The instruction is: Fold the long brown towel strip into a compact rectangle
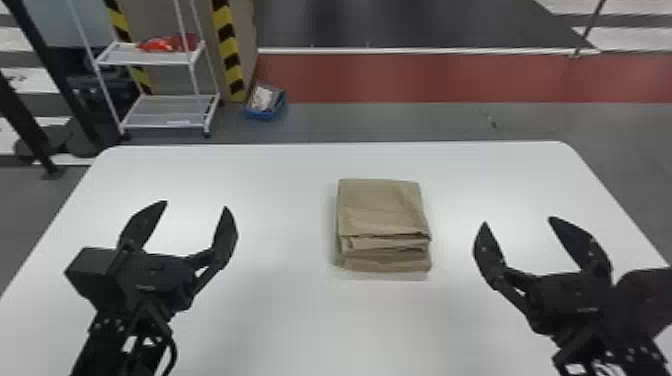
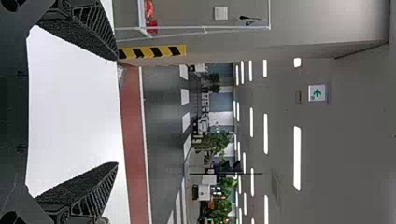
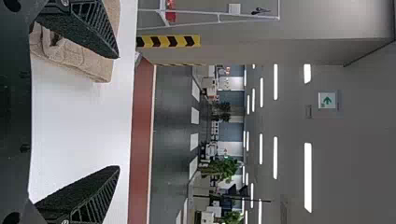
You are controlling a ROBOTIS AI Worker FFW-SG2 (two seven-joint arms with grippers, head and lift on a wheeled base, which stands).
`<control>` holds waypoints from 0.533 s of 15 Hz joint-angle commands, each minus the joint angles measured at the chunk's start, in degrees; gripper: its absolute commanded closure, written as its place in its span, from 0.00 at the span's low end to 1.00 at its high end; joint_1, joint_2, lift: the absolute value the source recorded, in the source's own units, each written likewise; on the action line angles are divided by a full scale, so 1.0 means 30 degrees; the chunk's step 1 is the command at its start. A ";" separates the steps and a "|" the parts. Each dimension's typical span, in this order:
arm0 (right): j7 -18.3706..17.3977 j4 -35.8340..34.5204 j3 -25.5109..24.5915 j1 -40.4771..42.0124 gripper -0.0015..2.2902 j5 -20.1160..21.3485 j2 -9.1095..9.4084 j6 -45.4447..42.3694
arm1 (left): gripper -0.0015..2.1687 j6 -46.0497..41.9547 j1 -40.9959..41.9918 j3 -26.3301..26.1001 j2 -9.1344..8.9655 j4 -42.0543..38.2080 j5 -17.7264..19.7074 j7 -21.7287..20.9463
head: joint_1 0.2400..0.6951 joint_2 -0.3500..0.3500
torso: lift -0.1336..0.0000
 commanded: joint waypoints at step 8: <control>0.0178 -0.0077 -0.0704 0.0380 0.01 -0.0319 -0.0030 -0.0140 | 0.04 -0.0059 0.0151 0.0843 0.0284 -0.0005 0.0267 0.0461 | 1.00 0.54 | 0.04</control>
